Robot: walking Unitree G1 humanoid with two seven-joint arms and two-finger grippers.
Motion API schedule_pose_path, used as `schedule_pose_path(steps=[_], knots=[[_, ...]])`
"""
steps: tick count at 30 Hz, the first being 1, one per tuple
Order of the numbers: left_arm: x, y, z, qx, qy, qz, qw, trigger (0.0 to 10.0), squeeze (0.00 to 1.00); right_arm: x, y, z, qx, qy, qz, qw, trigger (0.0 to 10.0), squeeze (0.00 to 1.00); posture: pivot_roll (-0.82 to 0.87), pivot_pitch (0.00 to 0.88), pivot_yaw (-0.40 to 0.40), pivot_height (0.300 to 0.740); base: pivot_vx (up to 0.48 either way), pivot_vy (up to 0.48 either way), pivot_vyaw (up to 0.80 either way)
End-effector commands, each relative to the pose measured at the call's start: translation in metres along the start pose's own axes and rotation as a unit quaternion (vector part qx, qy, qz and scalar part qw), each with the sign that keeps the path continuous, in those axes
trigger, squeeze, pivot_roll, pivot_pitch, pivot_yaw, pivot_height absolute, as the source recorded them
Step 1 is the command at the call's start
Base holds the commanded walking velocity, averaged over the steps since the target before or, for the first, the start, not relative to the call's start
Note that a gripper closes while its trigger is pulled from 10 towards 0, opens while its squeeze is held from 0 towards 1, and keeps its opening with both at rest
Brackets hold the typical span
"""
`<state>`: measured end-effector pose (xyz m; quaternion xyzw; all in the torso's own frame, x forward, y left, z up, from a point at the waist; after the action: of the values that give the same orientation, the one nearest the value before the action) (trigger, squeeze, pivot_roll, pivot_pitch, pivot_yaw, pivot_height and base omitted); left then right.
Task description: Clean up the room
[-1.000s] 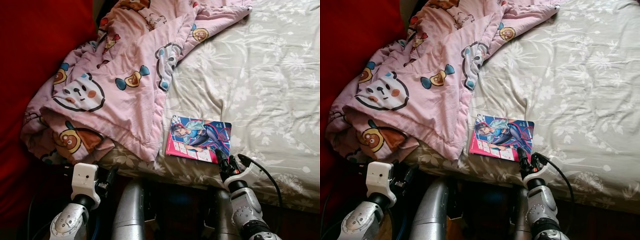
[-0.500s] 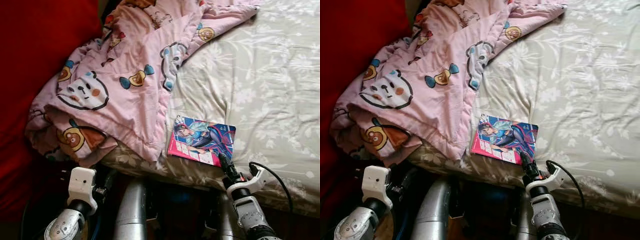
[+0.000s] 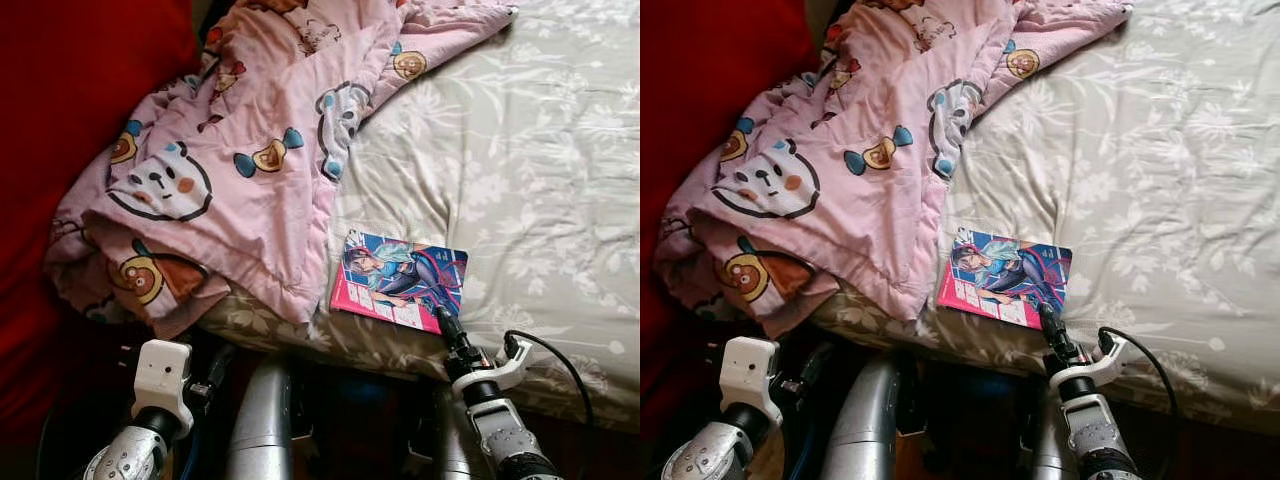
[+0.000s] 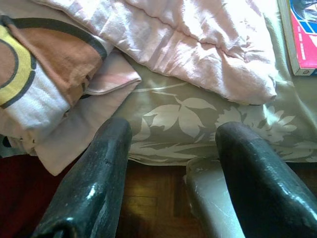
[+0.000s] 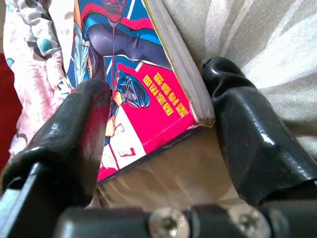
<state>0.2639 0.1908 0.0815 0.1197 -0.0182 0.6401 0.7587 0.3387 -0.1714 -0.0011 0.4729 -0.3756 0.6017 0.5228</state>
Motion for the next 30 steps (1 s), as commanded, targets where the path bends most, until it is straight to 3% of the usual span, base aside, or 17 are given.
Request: schedule_pose_path(steps=[1, 5, 6, 7, 8, 22, 30], knots=[[0.005, 0.009, -0.010, 0.024, -0.004, 0.007, 1.000, 10.0, 0.00, -0.016, 0.013, -0.053, 0.071, -0.063, -0.038, 0.995, 10.0, 0.00, 0.32, 0.462, 0.153, 0.605, 0.000, 0.000, 0.00], [0.005, 0.011, -0.010, 0.027, -0.005, 0.008, 1.000, 10.0, 0.00, -0.014, 0.011, -0.054, 0.072, -0.066, -0.034, 0.995, 10.0, 0.00, 0.32, 0.460, 0.152, 0.605, 0.000, 0.000, 0.00], [0.004, 0.011, -0.011, 0.028, -0.007, 0.007, 1.000, 10.0, 0.00, -0.013, 0.011, -0.054, 0.072, -0.068, -0.032, 0.995, 1.3, 0.00, 0.32, 0.461, 0.152, 0.605, 0.000, 0.000, 0.00], [0.004, 0.011, -0.011, 0.029, -0.010, 0.005, 1.000, 10.0, 0.00, -0.013, 0.011, -0.053, 0.071, -0.069, -0.030, 0.995, 1.3, 0.00, 0.32, 0.461, 0.152, 0.605, 0.000, 0.000, 0.00], [0.004, 0.011, -0.011, 0.029, -0.010, 0.005, 0.999, 10.0, 0.00, -0.012, 0.011, -0.054, 0.073, -0.071, -0.026, 0.995, 0.0, 0.00, 0.32, 0.463, 0.150, 0.605, 0.000, 0.000, 0.00], [-0.001, 0.006, -0.019, 0.037, -0.011, 0.000, 0.999, 10.0, 0.00, -0.007, 0.010, -0.054, 0.088, -0.061, -0.007, 0.994, 0.0, 0.00, 0.28, 0.448, 0.138, 0.605, 0.000, 0.000, 0.00], [-0.007, -0.010, -0.027, 0.037, -0.012, -0.010, 0.999, 10.0, 0.00, 0.004, 0.007, -0.050, 0.074, -0.065, 0.032, 0.995, 0.0, 0.00, 0.22, 0.376, 0.113, 0.605, 0.000, 0.000, 0.00]])
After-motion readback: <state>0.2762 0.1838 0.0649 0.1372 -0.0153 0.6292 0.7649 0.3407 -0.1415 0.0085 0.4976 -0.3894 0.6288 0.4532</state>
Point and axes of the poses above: a point about 5 cm out from each wrist's last joint towards the gripper, its own y axis pointing back from the gripper into the wrist, its own z axis along the axis of the wrist's last joint, x = y × z, the point moved 6 cm from there along -y, pointing out of the wrist towards the gripper, and after that the axes turned 5 degrees about -y, right-handed, at the moved point
